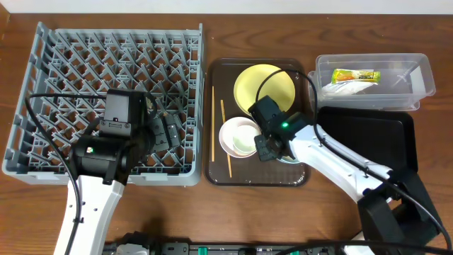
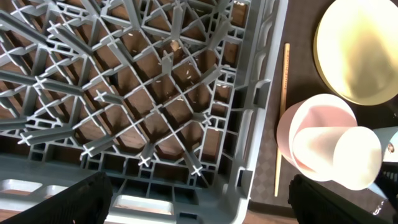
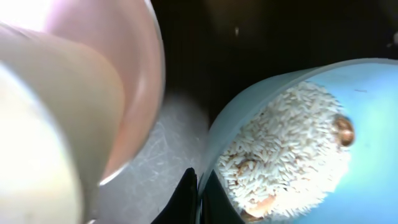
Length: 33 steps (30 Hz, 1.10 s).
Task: Sort waste into correct bins and load items into the dishwasher
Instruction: 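Move the right gripper to the blue rice bowl and grasp its rim, then lift the blue bowl and carry it over the black tray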
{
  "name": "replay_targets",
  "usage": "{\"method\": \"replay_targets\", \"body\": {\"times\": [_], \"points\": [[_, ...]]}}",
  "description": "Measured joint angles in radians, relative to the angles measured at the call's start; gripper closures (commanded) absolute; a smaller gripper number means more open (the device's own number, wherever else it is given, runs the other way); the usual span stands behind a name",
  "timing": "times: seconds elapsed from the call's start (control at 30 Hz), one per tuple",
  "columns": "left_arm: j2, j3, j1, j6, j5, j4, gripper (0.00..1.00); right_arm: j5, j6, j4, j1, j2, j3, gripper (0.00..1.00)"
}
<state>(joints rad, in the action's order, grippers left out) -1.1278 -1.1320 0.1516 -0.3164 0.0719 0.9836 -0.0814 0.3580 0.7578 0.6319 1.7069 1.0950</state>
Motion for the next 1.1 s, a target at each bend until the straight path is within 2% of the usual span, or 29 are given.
{"method": "replay_targets", "body": {"times": [0.37,0.67,1.1], "points": [[0.0,0.0,0.0,0.0,0.0,0.001,0.06,0.069,0.005,0.066,-0.117,-0.159,0.117,0.99],[0.0,0.0,0.0,0.0,0.0,0.001,0.06,0.302,0.017,0.157,-0.445,-0.196,0.118,0.99],[0.0,0.0,0.0,0.0,0.0,0.001,0.06,0.633,0.0,0.053,-0.822,-0.196,-0.056,0.99]]}}
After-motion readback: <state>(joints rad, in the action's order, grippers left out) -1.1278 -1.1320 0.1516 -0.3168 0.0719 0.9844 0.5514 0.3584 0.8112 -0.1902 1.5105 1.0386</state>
